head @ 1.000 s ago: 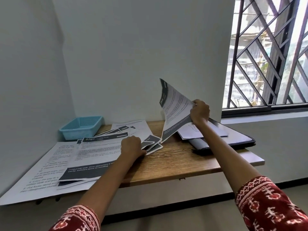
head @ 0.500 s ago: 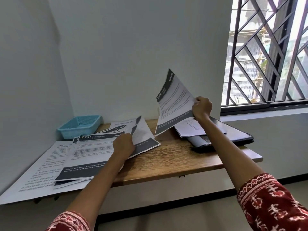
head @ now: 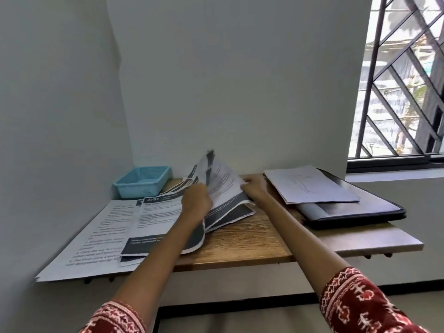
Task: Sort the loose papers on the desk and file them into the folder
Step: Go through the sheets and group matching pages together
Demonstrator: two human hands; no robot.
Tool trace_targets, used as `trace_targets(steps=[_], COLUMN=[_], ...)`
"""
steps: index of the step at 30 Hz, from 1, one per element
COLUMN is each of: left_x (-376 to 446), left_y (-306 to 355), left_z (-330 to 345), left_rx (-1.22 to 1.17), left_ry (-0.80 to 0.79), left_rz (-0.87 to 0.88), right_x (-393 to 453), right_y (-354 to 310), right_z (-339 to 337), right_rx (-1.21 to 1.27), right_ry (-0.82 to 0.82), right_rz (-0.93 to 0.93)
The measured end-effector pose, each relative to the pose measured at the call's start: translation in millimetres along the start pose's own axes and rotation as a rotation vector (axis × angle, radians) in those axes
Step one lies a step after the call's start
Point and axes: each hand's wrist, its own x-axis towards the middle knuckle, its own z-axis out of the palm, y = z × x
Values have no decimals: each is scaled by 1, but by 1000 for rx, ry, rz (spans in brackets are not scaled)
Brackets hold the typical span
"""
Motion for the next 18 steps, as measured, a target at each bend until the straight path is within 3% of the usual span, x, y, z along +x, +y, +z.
trace_targets(steps=[2,5,8,11,15,18], left_x=[0,6,17,26,26,27], left_y=[0,-17,-59,-108,-147,-150], left_z=[9,10,-2,-12,-22,-23], left_rx=[-4,-237,-271,-130,-67,-76], left_ry=[-120,-306,-141,5,-69,-103], left_rz=[10,-63,-214,-437,-580,-622], right_x=[2,13,25,37,45,46], right_y=[3,11,23,29,21,13], right_z=[13,7,-14,-23,2,20], right_rx=[64,41,76,29,-29,-299], right_ry=[-117,-124,3,42,-111,-145], right_rz=[42,91,195,148,47,-94])
